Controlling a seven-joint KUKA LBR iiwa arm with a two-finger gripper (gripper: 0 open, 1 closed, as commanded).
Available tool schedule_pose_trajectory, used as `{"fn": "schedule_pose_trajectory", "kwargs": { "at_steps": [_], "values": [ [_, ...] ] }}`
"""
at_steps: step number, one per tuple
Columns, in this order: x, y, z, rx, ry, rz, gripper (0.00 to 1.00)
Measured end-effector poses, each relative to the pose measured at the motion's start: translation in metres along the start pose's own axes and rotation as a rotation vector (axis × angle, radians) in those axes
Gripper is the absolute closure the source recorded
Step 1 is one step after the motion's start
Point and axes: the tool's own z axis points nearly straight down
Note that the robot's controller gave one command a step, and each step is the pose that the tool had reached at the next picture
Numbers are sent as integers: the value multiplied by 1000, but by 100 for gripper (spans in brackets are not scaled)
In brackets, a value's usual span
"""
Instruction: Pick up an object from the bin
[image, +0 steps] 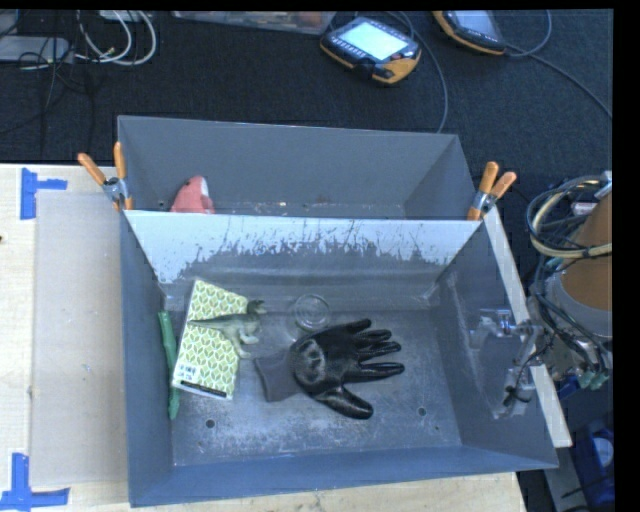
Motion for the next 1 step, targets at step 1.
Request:
{"fn": "schedule_pose_trajectory", "kwargs": {
  "at_steps": [1],
  "values": [
    [-2, 1, -4, 2, -8, -5, 0]
  ]
}}
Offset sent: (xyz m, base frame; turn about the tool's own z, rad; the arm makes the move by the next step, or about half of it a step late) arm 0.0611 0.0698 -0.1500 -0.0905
